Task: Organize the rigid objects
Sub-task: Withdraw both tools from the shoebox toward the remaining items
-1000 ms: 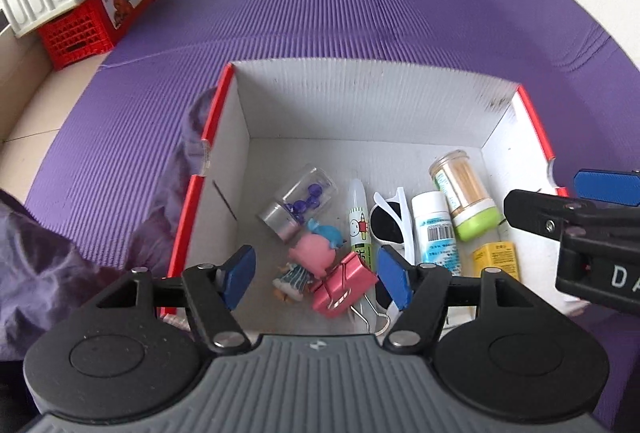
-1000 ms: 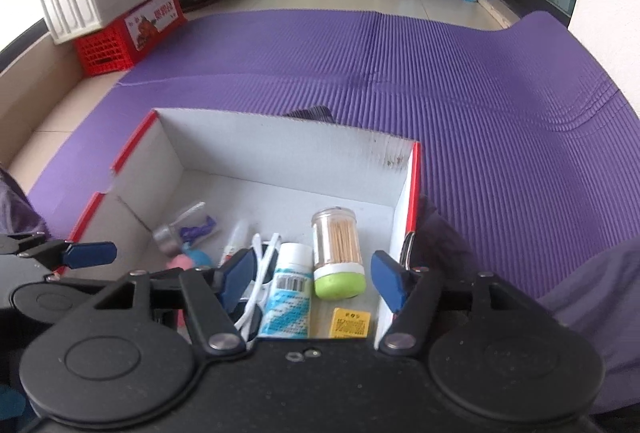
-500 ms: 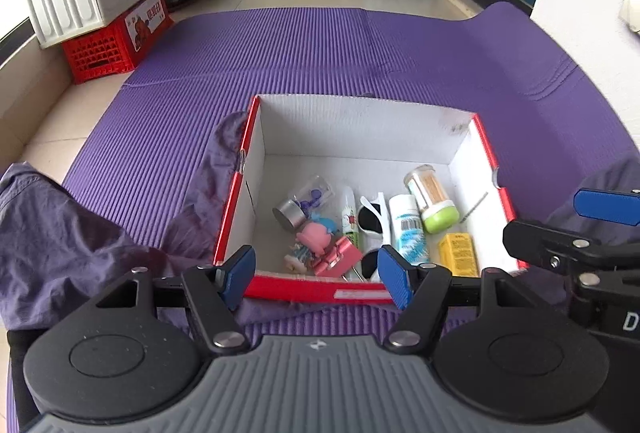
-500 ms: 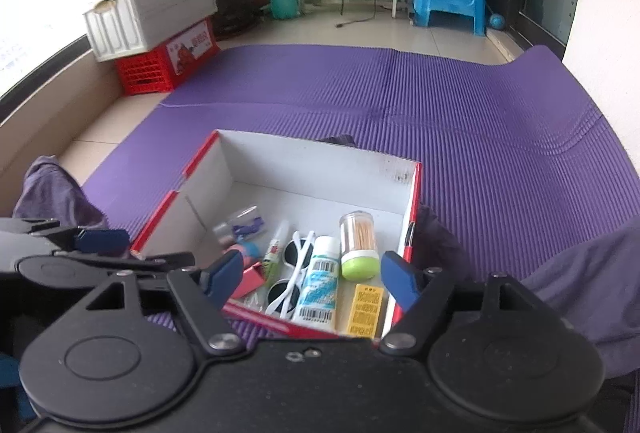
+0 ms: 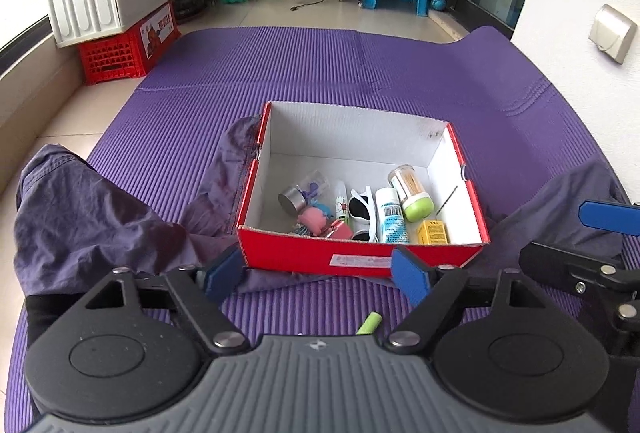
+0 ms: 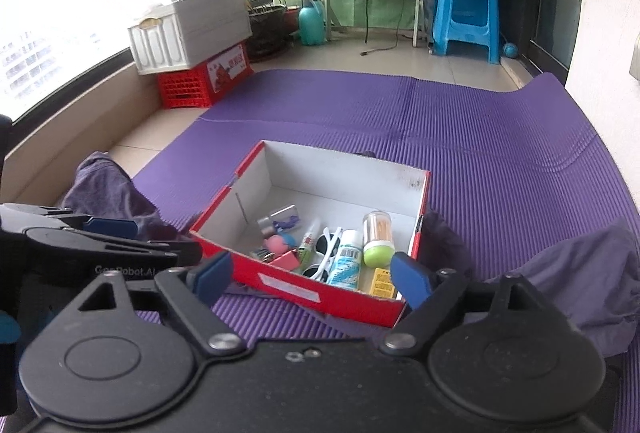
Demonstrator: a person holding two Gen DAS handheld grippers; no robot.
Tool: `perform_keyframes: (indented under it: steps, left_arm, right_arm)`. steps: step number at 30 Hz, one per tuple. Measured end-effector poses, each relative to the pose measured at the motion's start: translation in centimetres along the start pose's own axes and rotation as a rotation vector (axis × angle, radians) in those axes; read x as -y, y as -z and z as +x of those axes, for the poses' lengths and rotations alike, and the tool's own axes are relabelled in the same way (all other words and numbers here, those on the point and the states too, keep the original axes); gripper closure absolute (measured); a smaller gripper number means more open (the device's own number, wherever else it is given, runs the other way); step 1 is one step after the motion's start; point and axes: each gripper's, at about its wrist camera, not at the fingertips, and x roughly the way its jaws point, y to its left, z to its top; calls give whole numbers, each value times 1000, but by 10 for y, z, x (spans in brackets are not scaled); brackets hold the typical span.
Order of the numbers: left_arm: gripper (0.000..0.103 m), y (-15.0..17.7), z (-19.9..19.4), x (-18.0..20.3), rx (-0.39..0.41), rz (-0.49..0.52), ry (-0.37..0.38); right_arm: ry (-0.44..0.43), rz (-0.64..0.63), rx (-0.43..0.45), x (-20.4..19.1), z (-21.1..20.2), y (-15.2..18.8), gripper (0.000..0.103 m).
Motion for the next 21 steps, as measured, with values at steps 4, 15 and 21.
perform_keyframes:
  steps: [4,15,21]
  left_arm:
    - [18,13,-12,-3,10,3,17]
    - [0,53,-19,-22,-1,-73,56]
    - [0,81,0,-36,-59,-158,34]
  right_arm:
    - [-36,1,9,-3,-15,8,12]
    - [-100,-1,39,-13,-39,49,0]
    - [-107,12,2,-15,-30,78,0]
